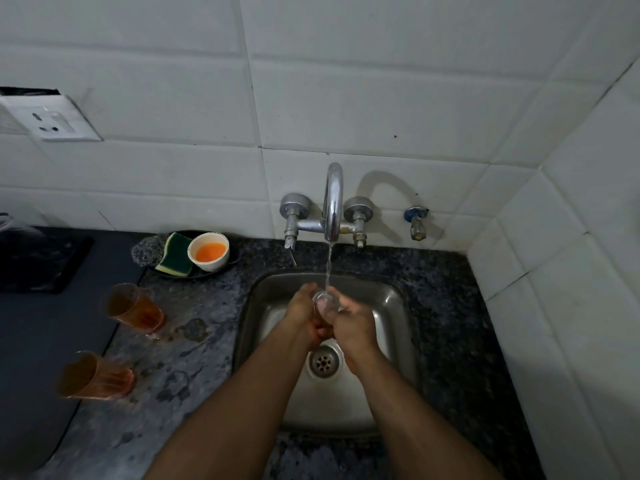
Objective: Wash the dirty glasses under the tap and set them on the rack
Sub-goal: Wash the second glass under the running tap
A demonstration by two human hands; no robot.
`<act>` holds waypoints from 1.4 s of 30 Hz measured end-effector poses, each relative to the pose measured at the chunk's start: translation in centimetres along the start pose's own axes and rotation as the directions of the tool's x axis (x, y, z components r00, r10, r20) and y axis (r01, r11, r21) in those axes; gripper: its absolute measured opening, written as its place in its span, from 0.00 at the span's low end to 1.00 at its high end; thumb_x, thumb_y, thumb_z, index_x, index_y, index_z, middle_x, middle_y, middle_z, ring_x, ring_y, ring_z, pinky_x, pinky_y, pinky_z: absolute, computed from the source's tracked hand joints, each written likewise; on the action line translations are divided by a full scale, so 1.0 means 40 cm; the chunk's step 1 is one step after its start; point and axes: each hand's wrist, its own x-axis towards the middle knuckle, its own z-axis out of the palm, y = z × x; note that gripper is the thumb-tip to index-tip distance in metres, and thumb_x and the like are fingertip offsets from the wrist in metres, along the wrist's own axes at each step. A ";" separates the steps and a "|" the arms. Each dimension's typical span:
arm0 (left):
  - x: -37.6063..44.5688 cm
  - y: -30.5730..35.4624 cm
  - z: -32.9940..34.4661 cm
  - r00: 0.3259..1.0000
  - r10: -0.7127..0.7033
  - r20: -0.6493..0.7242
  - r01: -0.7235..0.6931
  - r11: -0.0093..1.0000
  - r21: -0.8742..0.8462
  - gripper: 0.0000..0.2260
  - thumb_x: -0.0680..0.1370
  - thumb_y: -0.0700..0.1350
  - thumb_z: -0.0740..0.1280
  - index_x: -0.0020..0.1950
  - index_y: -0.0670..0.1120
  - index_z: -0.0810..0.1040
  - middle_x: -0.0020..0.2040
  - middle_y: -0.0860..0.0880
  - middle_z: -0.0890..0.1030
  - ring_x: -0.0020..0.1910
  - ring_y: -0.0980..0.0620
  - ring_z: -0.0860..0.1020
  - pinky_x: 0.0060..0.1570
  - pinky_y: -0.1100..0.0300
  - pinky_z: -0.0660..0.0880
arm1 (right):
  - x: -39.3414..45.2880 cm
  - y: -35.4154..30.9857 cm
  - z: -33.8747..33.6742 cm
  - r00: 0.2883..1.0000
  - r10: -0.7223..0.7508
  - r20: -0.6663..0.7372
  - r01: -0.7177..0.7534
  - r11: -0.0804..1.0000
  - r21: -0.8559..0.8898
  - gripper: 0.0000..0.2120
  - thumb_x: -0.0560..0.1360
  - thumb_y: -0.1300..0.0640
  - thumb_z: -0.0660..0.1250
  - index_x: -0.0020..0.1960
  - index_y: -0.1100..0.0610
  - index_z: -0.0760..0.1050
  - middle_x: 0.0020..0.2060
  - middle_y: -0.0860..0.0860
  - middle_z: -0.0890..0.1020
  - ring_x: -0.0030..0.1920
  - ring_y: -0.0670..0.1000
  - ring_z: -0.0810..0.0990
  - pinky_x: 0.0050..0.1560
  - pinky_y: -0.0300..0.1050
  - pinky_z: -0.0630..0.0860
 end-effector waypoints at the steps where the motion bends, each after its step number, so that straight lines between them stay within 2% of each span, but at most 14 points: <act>1: -0.001 0.002 0.000 1.000 0.016 0.010 -0.016 1.000 -0.006 0.23 0.86 0.57 0.57 0.35 0.46 0.72 0.24 0.50 0.68 0.16 0.54 0.63 0.16 0.68 0.58 | 0.003 0.003 0.005 1.000 0.005 -0.013 -0.005 0.999 0.042 0.19 0.78 0.58 0.75 0.68 0.50 0.81 0.51 0.53 0.89 0.51 0.53 0.89 0.56 0.58 0.85; 4: -0.007 0.004 0.001 1.000 0.016 0.009 -0.016 1.000 0.018 0.25 0.86 0.57 0.55 0.33 0.47 0.70 0.24 0.50 0.66 0.15 0.55 0.62 0.15 0.69 0.58 | 0.011 0.012 0.020 0.993 0.038 -0.113 -0.030 0.997 0.067 0.10 0.81 0.51 0.71 0.60 0.52 0.86 0.46 0.52 0.90 0.47 0.52 0.89 0.55 0.58 0.86; 6: -0.015 -0.001 0.003 1.000 0.018 -0.024 -0.017 1.000 0.009 0.24 0.87 0.57 0.56 0.34 0.46 0.72 0.23 0.49 0.69 0.14 0.54 0.65 0.15 0.69 0.61 | 0.018 0.020 0.025 0.988 -0.004 -0.155 0.000 1.000 -0.026 0.09 0.80 0.46 0.72 0.54 0.49 0.87 0.43 0.49 0.89 0.45 0.48 0.89 0.53 0.54 0.86; 10: -0.019 -0.015 0.007 0.998 0.038 -0.057 -0.040 0.999 -0.019 0.21 0.86 0.55 0.57 0.41 0.44 0.76 0.22 0.47 0.75 0.15 0.52 0.72 0.18 0.68 0.67 | 0.015 0.026 0.032 0.988 -0.077 -0.133 0.066 0.994 -0.084 0.18 0.71 0.47 0.82 0.59 0.48 0.85 0.46 0.46 0.89 0.46 0.43 0.88 0.48 0.44 0.86; 16: 0.001 0.022 -0.005 0.999 0.007 -0.053 -0.008 1.000 -0.016 0.24 0.86 0.57 0.55 0.35 0.46 0.70 0.22 0.50 0.67 0.14 0.55 0.62 0.16 0.69 0.60 | 0.034 0.008 0.026 1.000 0.029 -0.001 -0.029 0.998 0.050 0.13 0.81 0.56 0.72 0.65 0.52 0.83 0.52 0.53 0.89 0.51 0.54 0.89 0.54 0.57 0.86; 22: -0.004 0.043 -0.006 1.000 -0.007 -0.005 0.006 0.995 -0.098 0.22 0.85 0.58 0.58 0.44 0.41 0.77 0.28 0.44 0.80 0.29 0.47 0.79 0.23 0.63 0.73 | 0.028 0.006 0.010 0.988 -0.016 0.152 0.008 0.998 0.059 0.24 0.80 0.66 0.70 0.75 0.54 0.74 0.55 0.56 0.87 0.53 0.53 0.88 0.49 0.46 0.85; 27: 0.018 0.008 -0.008 0.991 0.131 0.009 -0.129 0.987 -0.094 0.17 0.86 0.56 0.61 0.51 0.43 0.77 0.32 0.46 0.77 0.17 0.54 0.69 0.16 0.65 0.64 | 0.028 -0.017 0.029 0.999 0.046 0.027 -0.049 0.992 0.116 0.14 0.80 0.50 0.73 0.66 0.48 0.82 0.53 0.54 0.88 0.50 0.55 0.89 0.43 0.48 0.84; 32: 0.040 0.006 -0.026 0.952 0.273 0.136 -0.261 0.960 -0.101 0.14 0.80 0.52 0.70 0.47 0.40 0.80 0.35 0.42 0.77 0.25 0.47 0.73 0.23 0.60 0.68 | 0.021 -0.032 0.012 0.994 -0.051 0.093 0.053 0.998 -0.024 0.14 0.82 0.49 0.70 0.66 0.51 0.78 0.48 0.58 0.86 0.36 0.52 0.83 0.34 0.48 0.79; 34: 0.047 0.016 -0.035 0.945 0.300 0.133 -0.276 0.945 -0.175 0.12 0.73 0.47 0.76 0.47 0.40 0.80 0.42 0.40 0.79 0.33 0.44 0.78 0.30 0.55 0.75 | 0.005 -0.045 -0.004 0.971 -0.158 0.182 0.210 0.924 -0.318 0.20 0.84 0.41 0.63 0.70 0.50 0.73 0.52 0.52 0.84 0.43 0.49 0.82 0.42 0.49 0.80; 36: 0.045 0.020 -0.028 0.952 0.296 0.077 -0.261 0.918 -0.300 0.10 0.69 0.40 0.77 0.46 0.40 0.80 0.42 0.42 0.79 0.35 0.46 0.80 0.34 0.54 0.79 | -0.007 -0.041 -0.010 0.918 -0.309 0.250 0.395 0.638 -0.661 0.28 0.83 0.34 0.55 0.75 0.50 0.67 0.58 0.46 0.81 0.54 0.47 0.81 0.54 0.48 0.80; 38: 0.040 0.016 -0.006 0.965 0.260 0.018 -0.237 0.903 -0.359 0.10 0.70 0.36 0.76 0.49 0.38 0.82 0.40 0.42 0.81 0.34 0.47 0.81 0.34 0.55 0.81 | -0.013 -0.039 -0.006 0.864 -0.439 0.249 0.464 0.498 -0.733 0.31 0.81 0.30 0.49 0.72 0.50 0.67 0.53 0.45 0.83 0.50 0.47 0.83 0.50 0.46 0.81; 40: 0.045 0.007 0.007 0.969 0.246 -0.032 -0.238 0.890 -0.389 0.12 0.70 0.36 0.78 0.52 0.38 0.83 0.42 0.41 0.83 0.36 0.46 0.83 0.35 0.55 0.82 | 0.002 -0.025 0.008 0.856 -0.499 0.133 0.448 0.591 -0.671 0.22 0.84 0.35 0.51 0.60 0.49 0.73 0.43 0.45 0.83 0.41 0.45 0.82 0.40 0.42 0.78; 41: 0.043 0.004 0.010 0.967 0.252 -0.023 -0.240 0.883 -0.403 0.14 0.68 0.37 0.79 0.52 0.39 0.83 0.43 0.41 0.83 0.37 0.46 0.83 0.36 0.54 0.82 | 0.024 -0.020 0.016 0.905 -0.425 -0.026 0.336 0.750 -0.569 0.17 0.86 0.41 0.54 0.53 0.51 0.75 0.39 0.47 0.82 0.37 0.45 0.80 0.37 0.42 0.76; 42: 0.045 0.003 0.010 0.961 0.277 -0.004 -0.254 0.877 -0.408 0.15 0.66 0.39 0.80 0.51 0.40 0.82 0.45 0.42 0.83 0.39 0.46 0.83 0.38 0.53 0.82 | 0.051 -0.019 0.024 0.954 -0.246 -0.172 0.170 0.915 -0.366 0.16 0.86 0.48 0.56 0.47 0.53 0.76 0.36 0.49 0.81 0.33 0.47 0.77 0.34 0.44 0.73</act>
